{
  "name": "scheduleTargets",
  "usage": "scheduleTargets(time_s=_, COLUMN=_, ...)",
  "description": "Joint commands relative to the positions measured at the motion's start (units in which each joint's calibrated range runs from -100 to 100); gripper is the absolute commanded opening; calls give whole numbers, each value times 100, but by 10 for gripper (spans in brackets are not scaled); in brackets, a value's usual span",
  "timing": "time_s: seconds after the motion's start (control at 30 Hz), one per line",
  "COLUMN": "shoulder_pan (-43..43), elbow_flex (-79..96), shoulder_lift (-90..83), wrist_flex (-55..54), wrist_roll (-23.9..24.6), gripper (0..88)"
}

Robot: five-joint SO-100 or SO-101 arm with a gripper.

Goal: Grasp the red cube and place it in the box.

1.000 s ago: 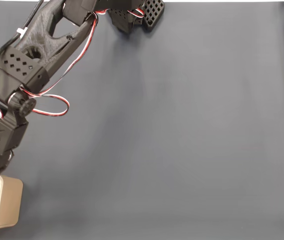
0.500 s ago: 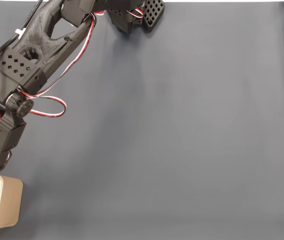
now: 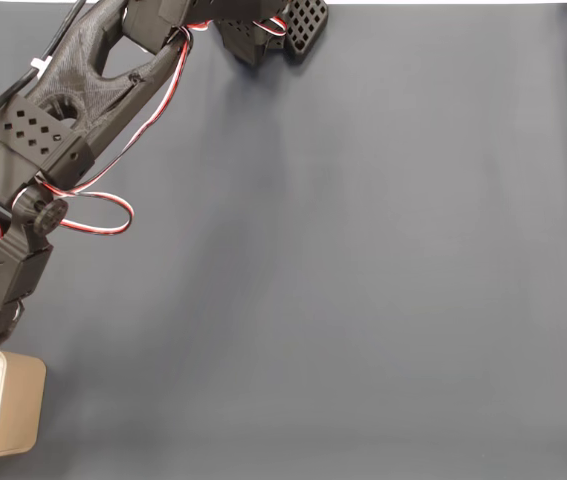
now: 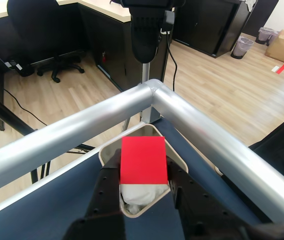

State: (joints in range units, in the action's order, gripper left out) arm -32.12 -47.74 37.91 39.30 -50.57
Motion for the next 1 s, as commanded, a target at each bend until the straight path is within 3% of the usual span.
scheduleTargets(time_s=0.0, shoulder_pan=-12, elbow_flex=-372, shoulder_lift=-73, wrist_flex=-151, wrist_roll=-73, gripper=290)
scheduleTargets(time_s=0.23, shoulder_pan=-5, elbow_flex=-372, shoulder_lift=-82, wrist_flex=-159, wrist_roll=-98, gripper=406)
scheduleTargets(time_s=0.97, shoulder_pan=2, elbow_flex=-354, shoulder_lift=-108, wrist_flex=-233, wrist_roll=-88, gripper=434)
